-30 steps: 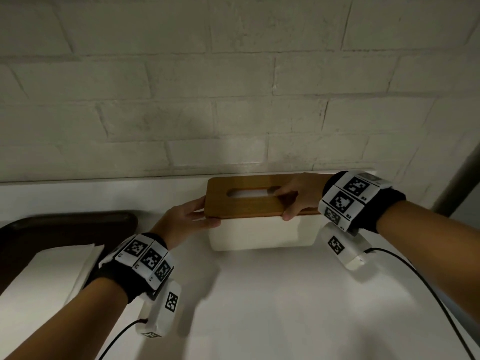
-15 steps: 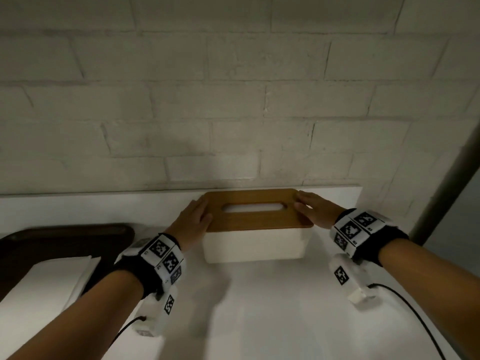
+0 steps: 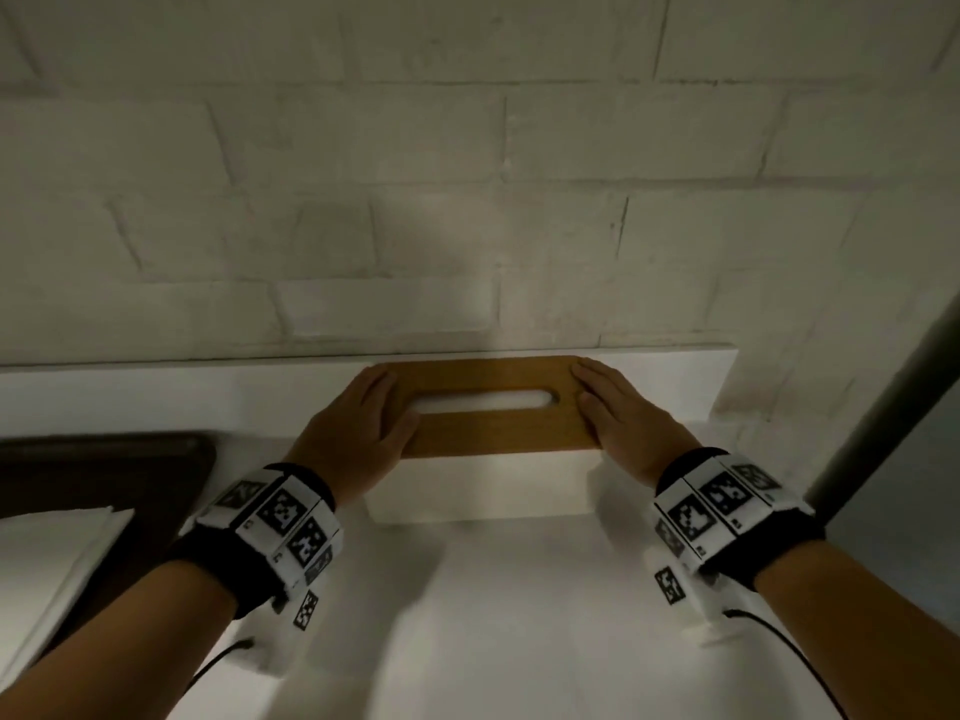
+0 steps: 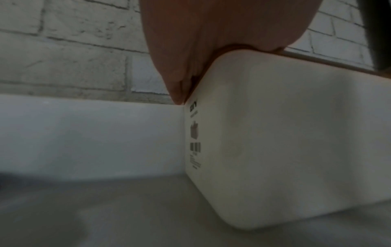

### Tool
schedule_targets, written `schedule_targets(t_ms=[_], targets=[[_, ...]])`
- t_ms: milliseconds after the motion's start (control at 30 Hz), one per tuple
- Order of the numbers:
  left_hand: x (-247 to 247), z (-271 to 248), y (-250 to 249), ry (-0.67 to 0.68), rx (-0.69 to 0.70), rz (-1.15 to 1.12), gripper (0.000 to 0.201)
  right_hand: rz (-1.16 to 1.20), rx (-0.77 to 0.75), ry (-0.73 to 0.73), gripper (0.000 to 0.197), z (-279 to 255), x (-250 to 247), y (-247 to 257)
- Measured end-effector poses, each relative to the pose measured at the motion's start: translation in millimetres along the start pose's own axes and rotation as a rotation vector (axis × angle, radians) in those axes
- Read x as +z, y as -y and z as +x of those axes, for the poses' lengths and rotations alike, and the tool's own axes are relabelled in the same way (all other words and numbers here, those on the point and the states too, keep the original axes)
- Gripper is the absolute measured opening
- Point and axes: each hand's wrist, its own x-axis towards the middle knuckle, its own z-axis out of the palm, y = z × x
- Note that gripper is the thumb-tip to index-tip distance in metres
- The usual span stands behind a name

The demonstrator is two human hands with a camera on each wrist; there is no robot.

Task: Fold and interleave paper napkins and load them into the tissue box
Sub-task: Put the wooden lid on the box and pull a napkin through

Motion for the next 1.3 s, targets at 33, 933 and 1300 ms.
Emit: schedule_targets(t_ms=[33, 933, 1300], targets=[[1.3, -0.7, 0.0, 0.012, -0.017, -0.052, 0.064, 0.007, -0.002, -0.007, 0.045, 0.5, 1.0, -1.2], [-86.6, 40.6, -90.4, 0.346, 0.411, 0.741, 0.038, -0.493, 0.031, 0.096, 0.050, -7.0, -6.2, 24.8], [-36.1, 61.7, -108.3, 0.435, 0.930, 1.109, 0.047, -0.380, -0.025, 0.114, 0.050, -5.6, -2.3, 18.6]])
